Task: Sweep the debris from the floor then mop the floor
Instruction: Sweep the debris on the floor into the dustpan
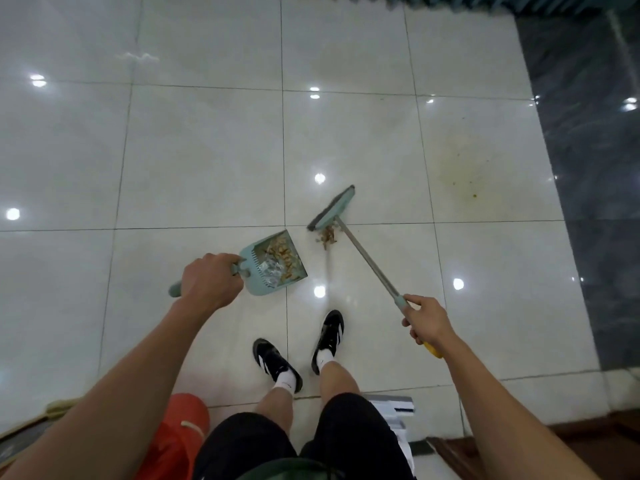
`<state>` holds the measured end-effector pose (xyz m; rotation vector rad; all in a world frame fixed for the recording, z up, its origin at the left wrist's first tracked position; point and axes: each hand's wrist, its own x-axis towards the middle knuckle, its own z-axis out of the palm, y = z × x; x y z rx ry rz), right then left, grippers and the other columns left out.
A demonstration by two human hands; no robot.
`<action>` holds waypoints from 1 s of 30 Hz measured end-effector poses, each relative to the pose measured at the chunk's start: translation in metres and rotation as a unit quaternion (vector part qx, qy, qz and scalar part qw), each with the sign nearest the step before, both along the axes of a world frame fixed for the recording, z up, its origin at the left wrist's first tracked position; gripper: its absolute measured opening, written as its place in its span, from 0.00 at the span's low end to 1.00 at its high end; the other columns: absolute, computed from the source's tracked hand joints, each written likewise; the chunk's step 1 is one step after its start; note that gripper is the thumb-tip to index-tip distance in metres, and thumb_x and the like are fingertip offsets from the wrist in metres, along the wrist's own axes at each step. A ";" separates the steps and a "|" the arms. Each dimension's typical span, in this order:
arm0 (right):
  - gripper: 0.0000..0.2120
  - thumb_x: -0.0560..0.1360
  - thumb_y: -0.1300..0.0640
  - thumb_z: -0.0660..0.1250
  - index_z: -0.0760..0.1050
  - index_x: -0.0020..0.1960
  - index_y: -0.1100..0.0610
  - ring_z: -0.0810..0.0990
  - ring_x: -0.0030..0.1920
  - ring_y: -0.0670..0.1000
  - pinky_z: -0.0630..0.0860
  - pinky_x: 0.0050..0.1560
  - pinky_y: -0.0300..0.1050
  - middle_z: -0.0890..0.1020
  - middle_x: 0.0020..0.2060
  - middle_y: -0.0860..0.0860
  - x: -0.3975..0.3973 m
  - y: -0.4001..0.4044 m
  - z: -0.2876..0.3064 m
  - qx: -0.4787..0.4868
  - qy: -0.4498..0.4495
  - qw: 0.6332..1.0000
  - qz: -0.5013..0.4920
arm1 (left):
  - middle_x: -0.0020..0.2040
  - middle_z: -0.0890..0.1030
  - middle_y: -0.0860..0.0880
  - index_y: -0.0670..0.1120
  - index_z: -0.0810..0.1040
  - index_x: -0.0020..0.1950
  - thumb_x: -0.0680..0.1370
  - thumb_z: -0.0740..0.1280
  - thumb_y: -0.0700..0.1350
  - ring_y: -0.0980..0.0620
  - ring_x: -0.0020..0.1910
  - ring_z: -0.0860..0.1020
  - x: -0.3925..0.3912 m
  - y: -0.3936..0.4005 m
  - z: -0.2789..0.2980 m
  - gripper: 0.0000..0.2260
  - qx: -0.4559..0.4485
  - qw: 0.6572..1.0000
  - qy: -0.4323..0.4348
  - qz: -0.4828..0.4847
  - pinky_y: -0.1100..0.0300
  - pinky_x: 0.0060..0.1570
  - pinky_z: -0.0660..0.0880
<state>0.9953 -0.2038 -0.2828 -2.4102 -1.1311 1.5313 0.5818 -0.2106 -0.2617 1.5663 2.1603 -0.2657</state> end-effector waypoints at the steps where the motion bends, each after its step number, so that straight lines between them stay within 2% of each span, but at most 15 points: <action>1: 0.24 0.80 0.50 0.66 0.68 0.74 0.53 0.72 0.27 0.51 0.70 0.23 0.40 0.82 0.41 0.59 0.001 -0.005 -0.001 -0.005 0.002 1.000 -0.006 | 0.50 0.84 0.46 0.58 0.80 0.62 0.73 0.63 0.47 0.42 0.46 0.81 0.003 0.003 0.000 0.19 0.000 1.000 0.000 -0.004 0.53 0.47 0.77; 2: 0.24 0.81 0.53 0.65 0.66 0.75 0.54 0.72 0.28 0.51 0.72 0.24 0.41 0.82 0.43 0.59 0.001 -0.009 -0.003 -0.018 0.013 1.000 -0.016 | 0.49 0.84 0.46 0.57 0.80 0.62 0.73 0.63 0.47 0.43 0.46 0.81 0.006 0.007 0.000 0.19 0.000 1.000 0.001 -0.009 0.53 0.47 0.77; 5: 0.14 0.79 0.60 0.64 0.75 0.64 0.61 0.72 0.29 0.51 0.76 0.31 0.44 0.78 0.38 0.57 -0.002 -0.009 -0.010 -0.038 0.042 0.998 -0.032 | 0.49 0.84 0.47 0.57 0.80 0.63 0.73 0.63 0.48 0.43 0.45 0.81 0.012 0.017 -0.001 0.19 -0.003 1.000 0.002 -0.019 0.53 0.47 0.78; 7: 0.13 0.78 0.62 0.65 0.77 0.61 0.61 0.73 0.31 0.52 0.80 0.31 0.46 0.78 0.38 0.57 -0.003 -0.005 -0.013 -0.019 0.033 0.999 -0.038 | 0.50 0.84 0.47 0.57 0.80 0.63 0.72 0.63 0.48 0.43 0.46 0.81 0.015 0.026 -0.001 0.20 0.001 1.000 -0.002 -0.025 0.53 0.49 0.78; 13: 0.21 0.76 0.67 0.63 0.73 0.69 0.59 0.79 0.37 0.57 0.82 0.30 0.50 0.79 0.45 0.58 0.003 -0.001 -0.020 0.009 -0.032 0.999 0.001 | 0.41 0.82 0.49 0.55 0.82 0.56 0.71 0.62 0.46 0.46 0.36 0.75 0.027 0.044 -0.004 0.17 0.023 0.999 -0.014 -0.020 0.57 0.39 0.73; 18: 0.27 0.76 0.66 0.62 0.68 0.74 0.56 0.80 0.53 0.59 0.80 0.50 0.49 0.80 0.59 0.58 0.012 0.008 -0.026 0.009 -0.150 0.982 0.118 | 0.36 0.76 0.52 0.54 0.82 0.56 0.73 0.63 0.45 0.47 0.35 0.74 0.036 0.052 -0.009 0.15 0.026 0.999 -0.016 -0.025 0.58 0.37 0.69; 23: 0.26 0.75 0.66 0.60 0.69 0.73 0.53 0.80 0.51 0.57 0.78 0.48 0.46 0.79 0.56 0.57 0.013 0.014 -0.034 -0.014 -0.201 0.959 0.199 | 0.38 0.76 0.51 0.54 0.82 0.55 0.73 0.62 0.45 0.47 0.35 0.73 0.047 0.061 -0.016 0.14 0.019 0.999 -0.010 -0.031 0.57 0.38 0.69; 27: 0.21 0.76 0.64 0.61 0.72 0.68 0.55 0.79 0.50 0.56 0.76 0.46 0.44 0.77 0.56 0.57 0.003 0.008 -0.041 -0.053 -0.196 0.951 0.231 | 0.37 0.75 0.52 0.53 0.82 0.54 0.72 0.62 0.45 0.46 0.36 0.73 0.040 0.068 -0.020 0.14 0.007 1.000 -0.018 -0.004 0.56 0.38 0.69; 30: 0.23 0.75 0.65 0.61 0.71 0.70 0.55 0.79 0.52 0.56 0.75 0.46 0.43 0.77 0.57 0.56 -0.006 -0.002 -0.044 -0.070 -0.182 0.950 0.244 | 0.39 0.76 0.50 0.53 0.82 0.54 0.71 0.62 0.44 0.46 0.37 0.73 0.036 0.071 -0.023 0.14 0.010 1.000 -0.024 0.013 0.56 0.39 0.69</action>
